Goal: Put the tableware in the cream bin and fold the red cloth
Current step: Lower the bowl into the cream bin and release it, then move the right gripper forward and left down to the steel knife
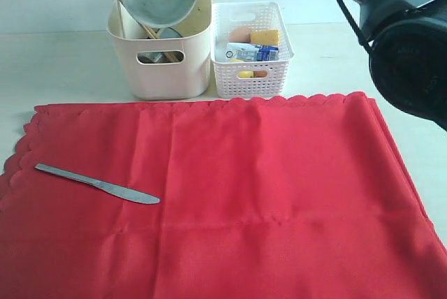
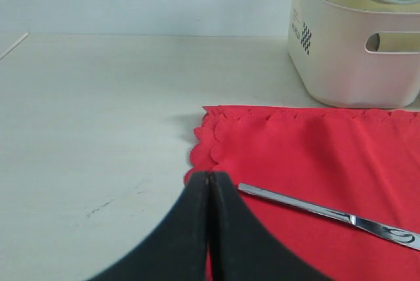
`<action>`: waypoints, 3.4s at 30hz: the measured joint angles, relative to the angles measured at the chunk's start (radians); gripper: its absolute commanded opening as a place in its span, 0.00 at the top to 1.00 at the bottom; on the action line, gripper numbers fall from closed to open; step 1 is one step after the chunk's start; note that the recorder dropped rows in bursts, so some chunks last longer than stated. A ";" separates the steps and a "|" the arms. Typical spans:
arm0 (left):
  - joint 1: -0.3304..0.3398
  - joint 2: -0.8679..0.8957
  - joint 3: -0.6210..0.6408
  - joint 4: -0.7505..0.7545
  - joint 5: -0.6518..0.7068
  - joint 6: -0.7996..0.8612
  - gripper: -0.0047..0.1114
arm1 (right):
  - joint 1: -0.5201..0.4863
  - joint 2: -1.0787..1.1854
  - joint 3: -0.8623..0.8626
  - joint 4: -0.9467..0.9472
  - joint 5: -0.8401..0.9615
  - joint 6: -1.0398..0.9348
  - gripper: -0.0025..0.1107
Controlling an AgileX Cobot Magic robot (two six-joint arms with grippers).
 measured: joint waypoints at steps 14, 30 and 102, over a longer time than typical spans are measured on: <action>0.000 0.000 0.000 0.000 0.000 0.000 0.96 | 0.007 0.034 -0.006 0.034 0.132 -0.001 0.59; 0.000 0.000 0.000 0.000 0.000 0.000 0.96 | 0.005 -0.184 -0.006 0.137 0.192 -0.146 0.58; 0.000 0.000 0.000 0.000 0.000 0.000 0.96 | 0.347 0.191 -0.008 0.553 0.316 -0.881 0.58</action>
